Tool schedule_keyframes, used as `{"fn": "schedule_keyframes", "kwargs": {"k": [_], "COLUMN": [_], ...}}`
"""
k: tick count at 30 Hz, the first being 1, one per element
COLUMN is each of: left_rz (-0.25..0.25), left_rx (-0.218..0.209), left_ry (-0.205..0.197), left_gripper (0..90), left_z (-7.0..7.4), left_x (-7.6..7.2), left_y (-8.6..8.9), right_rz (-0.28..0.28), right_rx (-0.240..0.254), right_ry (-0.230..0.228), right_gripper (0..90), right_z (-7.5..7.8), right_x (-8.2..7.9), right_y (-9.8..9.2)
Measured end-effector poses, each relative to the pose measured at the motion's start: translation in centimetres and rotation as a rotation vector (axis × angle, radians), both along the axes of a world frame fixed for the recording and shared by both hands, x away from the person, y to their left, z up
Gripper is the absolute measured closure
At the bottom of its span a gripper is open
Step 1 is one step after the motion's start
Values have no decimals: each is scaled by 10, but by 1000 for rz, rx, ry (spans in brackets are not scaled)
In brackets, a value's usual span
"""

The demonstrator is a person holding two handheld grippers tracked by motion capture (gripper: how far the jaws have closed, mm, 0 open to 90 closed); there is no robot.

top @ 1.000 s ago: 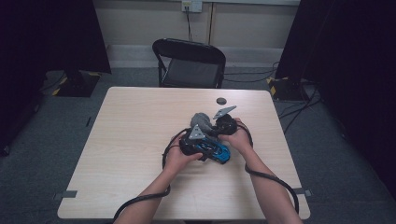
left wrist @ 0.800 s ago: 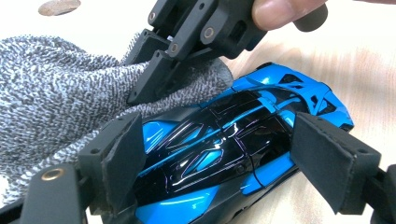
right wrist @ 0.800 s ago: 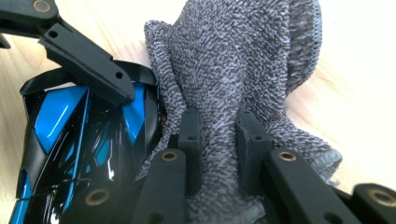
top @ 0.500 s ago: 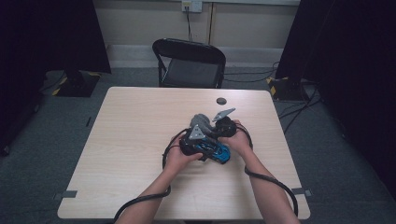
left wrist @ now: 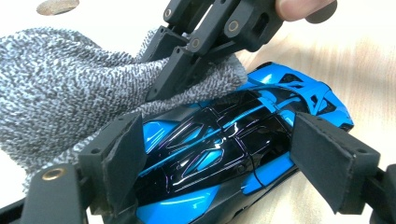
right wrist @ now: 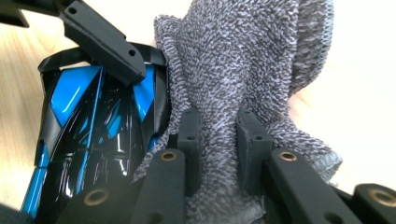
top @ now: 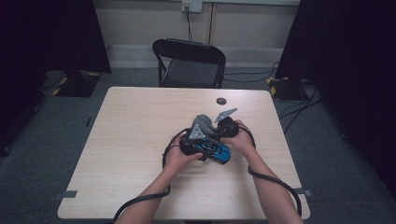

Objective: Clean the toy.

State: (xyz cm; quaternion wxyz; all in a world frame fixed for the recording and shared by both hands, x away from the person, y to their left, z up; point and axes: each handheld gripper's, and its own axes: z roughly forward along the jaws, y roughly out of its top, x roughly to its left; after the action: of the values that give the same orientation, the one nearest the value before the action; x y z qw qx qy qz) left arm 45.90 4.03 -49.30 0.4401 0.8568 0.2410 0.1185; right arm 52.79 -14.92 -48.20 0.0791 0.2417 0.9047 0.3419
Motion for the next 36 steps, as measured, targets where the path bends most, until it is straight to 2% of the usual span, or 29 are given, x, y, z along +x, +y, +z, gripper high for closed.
{"fn": "schedule_keyframes", "kwargs": {"k": [17, 24, 36], "left_rz": [3, 6, 13], "left_rx": [13, 17, 18], "left_ry": [1, 1, -1], "left_gripper": [182, 182, 182], "left_z": [1, 2, 2], "left_x": [1, 0, 0], "left_y": [0, 0, 0], "right_rz": [-3, -15, -34], "right_rx": [-14, -5, 0], "right_ry": [17, 14, 17], "right_gripper": [746, 747, 746], "right_z": [2, 2, 1], "right_x": [-5, -8, -13], "right_y": [-15, -22, -45]}}
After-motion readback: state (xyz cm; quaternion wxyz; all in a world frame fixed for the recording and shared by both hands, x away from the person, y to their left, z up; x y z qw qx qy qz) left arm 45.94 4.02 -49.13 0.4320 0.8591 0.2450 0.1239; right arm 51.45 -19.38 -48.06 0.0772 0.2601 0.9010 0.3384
